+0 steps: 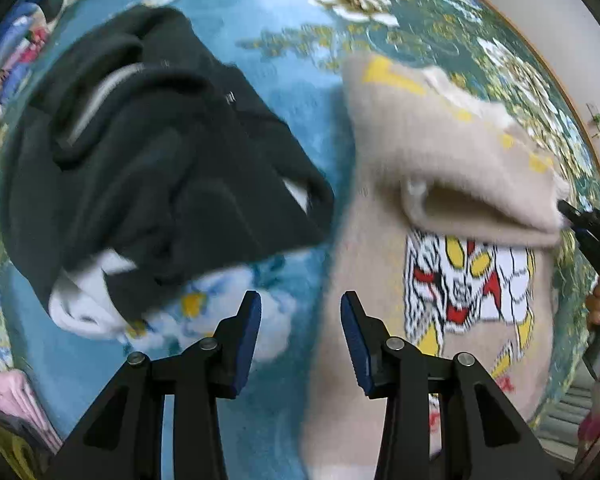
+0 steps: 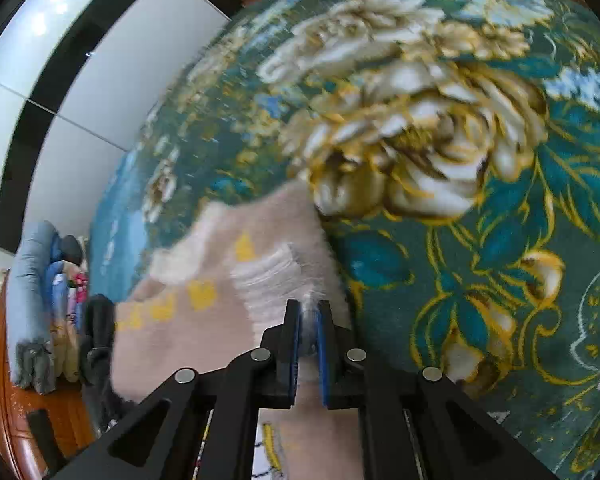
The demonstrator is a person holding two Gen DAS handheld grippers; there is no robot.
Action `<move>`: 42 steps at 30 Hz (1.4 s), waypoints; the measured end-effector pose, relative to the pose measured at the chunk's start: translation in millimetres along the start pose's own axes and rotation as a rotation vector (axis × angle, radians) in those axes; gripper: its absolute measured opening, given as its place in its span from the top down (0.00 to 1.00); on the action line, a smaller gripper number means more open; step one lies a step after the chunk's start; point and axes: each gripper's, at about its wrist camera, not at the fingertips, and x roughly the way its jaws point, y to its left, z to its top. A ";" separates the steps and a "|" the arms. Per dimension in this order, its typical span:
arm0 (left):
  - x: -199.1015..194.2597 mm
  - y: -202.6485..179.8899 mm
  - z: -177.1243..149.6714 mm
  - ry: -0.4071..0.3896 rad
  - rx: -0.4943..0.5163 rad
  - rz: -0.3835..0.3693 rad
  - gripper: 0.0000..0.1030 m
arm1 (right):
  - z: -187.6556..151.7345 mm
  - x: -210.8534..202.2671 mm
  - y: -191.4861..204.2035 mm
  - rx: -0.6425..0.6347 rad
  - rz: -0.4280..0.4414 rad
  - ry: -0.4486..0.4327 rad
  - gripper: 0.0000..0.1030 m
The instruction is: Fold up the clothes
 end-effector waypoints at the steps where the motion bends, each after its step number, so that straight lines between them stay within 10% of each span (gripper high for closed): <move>1: 2.1 0.3 -3.3 0.013 -0.004 -0.009 0.59 | 0.3 1.3 -2.2 0.005 0.001 0.006 0.92; 8: 16.7 10.1 -25.1 0.095 -0.064 -0.044 0.59 | -21.3 -43.3 -1.8 -0.018 0.081 -0.003 0.87; 21: 48.7 29.8 -84.4 0.169 -0.067 -0.260 0.56 | -195.7 -81.2 -92.1 0.245 0.249 0.229 0.65; 29: 51.6 47.8 -99.6 0.113 -0.169 -0.346 0.52 | -210.7 -53.0 -74.0 0.238 0.213 0.269 0.61; 32: 49.7 47.4 -106.0 0.113 -0.170 -0.362 0.52 | -213.6 -53.8 -73.0 0.260 0.223 0.261 0.74; 37: 42.7 42.8 -105.9 0.100 -0.169 -0.402 0.88 | -196.6 -65.9 -48.8 0.209 0.239 0.251 0.89; 42: 17.4 37.3 -90.0 0.045 -0.150 -0.423 0.90 | -161.7 -94.7 -8.2 0.128 0.281 0.188 0.89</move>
